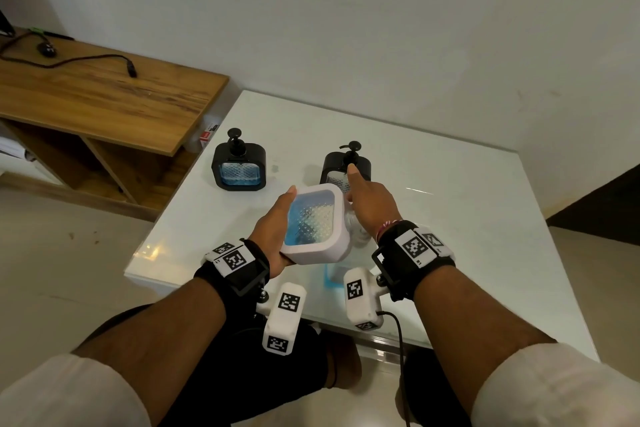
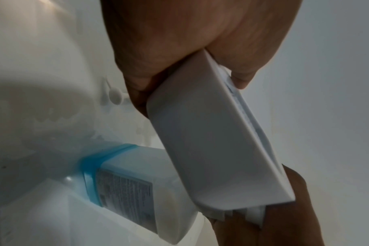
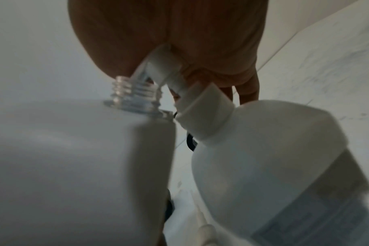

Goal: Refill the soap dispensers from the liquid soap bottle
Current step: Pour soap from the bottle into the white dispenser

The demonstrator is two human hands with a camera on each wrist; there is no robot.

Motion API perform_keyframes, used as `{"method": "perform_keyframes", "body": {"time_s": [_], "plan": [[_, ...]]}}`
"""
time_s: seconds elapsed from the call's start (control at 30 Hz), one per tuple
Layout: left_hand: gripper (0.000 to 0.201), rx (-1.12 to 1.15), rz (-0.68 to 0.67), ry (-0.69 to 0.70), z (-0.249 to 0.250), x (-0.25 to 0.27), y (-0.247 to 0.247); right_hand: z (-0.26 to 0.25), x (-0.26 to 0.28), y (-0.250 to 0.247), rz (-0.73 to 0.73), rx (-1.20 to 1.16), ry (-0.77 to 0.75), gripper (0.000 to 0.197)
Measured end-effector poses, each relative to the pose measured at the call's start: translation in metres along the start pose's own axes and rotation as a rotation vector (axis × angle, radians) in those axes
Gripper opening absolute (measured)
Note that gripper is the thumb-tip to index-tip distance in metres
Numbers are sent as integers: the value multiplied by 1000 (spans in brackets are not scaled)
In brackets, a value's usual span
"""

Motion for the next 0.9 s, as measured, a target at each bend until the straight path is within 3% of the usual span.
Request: {"method": "perform_keyframes", "body": {"time_s": [0.1, 0.33, 0.6, 0.77, 0.9], "plan": [[36, -10, 14, -3, 0, 1, 0, 3, -2, 2, -29, 68, 3, 61], [64, -2, 1, -1, -2, -2, -4, 0, 2, 1, 8, -10, -4, 66], [49, -15, 19, 12, -2, -3, -3, 3, 1, 2, -18, 27, 22, 63], [62, 0, 6, -2, -5, -3, -4, 4, 0, 2, -5, -68, 46, 64], [57, 7, 4, 7, -1, -3, -7, -3, 2, 2, 1, -66, -4, 54]]}}
Point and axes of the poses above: each hand's wrist, its own x-axis away from the middle knuckle, its own y-axis out of the palm, z = x × y, the point moved 2 cm from there along -x, towards the middle knuckle, and after that the axes turned 7 degrees about x, right-handed, at the moved point
